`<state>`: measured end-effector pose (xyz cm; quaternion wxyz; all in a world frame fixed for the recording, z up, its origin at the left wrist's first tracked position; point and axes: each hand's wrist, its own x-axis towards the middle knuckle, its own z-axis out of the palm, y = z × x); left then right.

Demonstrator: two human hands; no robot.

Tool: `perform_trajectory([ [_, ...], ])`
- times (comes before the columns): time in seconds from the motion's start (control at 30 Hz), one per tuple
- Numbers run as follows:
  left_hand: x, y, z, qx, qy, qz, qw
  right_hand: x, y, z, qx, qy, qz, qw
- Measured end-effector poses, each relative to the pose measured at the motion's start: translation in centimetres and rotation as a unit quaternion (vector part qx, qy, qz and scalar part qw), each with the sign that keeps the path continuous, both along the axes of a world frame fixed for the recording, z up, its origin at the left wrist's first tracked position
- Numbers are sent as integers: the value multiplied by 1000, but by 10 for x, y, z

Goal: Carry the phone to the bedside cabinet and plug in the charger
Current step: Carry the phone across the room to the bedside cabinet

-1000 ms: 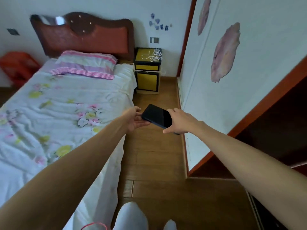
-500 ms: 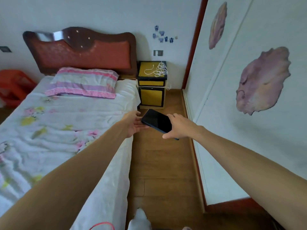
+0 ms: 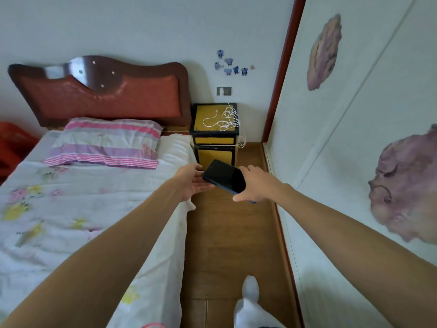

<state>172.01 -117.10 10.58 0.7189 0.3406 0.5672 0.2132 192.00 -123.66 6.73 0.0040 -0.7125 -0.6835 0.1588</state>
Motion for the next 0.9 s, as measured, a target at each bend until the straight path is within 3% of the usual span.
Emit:
perform_trajectory([
  [0.5, 90, 210, -1, -11, -13, 66, 998, 97, 230, 0, -21, 29, 62, 997],
  [0.9, 129, 433, -26, -48, -40, 14, 998, 128, 424, -9, -67, 26, 19, 997],
])
